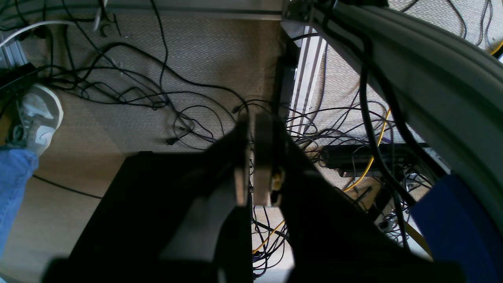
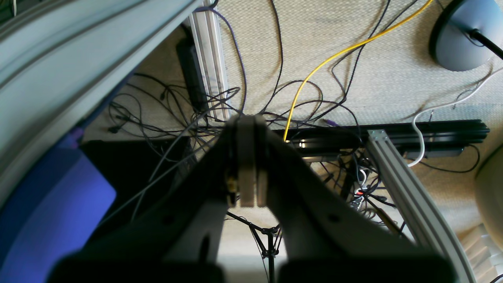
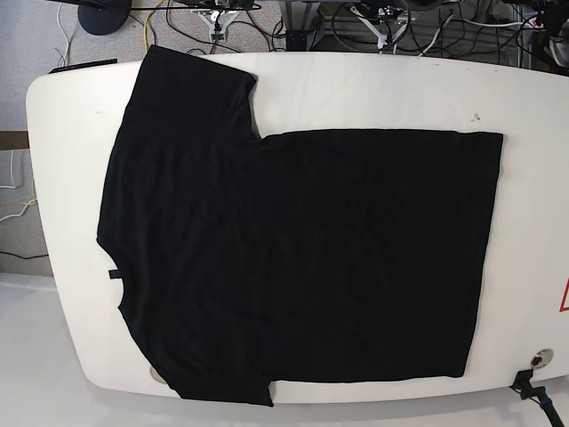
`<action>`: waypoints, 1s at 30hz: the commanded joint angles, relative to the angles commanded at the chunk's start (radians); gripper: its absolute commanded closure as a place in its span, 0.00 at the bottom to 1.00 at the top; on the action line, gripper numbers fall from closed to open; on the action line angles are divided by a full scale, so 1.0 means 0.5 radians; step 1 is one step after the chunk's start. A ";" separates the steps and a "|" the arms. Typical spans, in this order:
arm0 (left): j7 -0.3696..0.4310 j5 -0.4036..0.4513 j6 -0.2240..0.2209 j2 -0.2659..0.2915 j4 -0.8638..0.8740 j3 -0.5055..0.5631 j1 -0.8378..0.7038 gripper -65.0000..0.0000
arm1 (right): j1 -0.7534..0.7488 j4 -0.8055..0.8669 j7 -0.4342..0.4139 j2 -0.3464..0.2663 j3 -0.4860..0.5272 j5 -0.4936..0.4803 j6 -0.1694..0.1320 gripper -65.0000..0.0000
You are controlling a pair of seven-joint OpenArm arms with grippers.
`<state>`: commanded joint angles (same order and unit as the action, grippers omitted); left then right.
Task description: Fold the T-shirt properly
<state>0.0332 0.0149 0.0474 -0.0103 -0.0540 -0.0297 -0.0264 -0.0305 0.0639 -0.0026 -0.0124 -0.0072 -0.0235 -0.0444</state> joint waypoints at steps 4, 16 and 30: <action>-0.010 -0.007 0.001 -0.008 0.002 0.003 0.006 1.00 | 0.000 0.006 0.000 -0.001 -0.002 0.009 0.000 1.00; -0.037 -0.041 0.006 -0.043 -0.028 0.002 -0.011 0.99 | 0.004 0.020 -0.015 -0.007 0.000 -0.004 -0.037 1.00; 0.006 -0.042 0.012 -0.041 -0.028 -0.008 -0.019 1.00 | 0.003 0.009 -0.011 -0.005 -0.002 0.004 -0.039 1.00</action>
<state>0.0360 -0.0061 0.0535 -0.0306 -0.0679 -0.0335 -0.0358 -0.0291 0.0684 -0.0081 -0.0147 -0.0081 -0.0215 -0.0641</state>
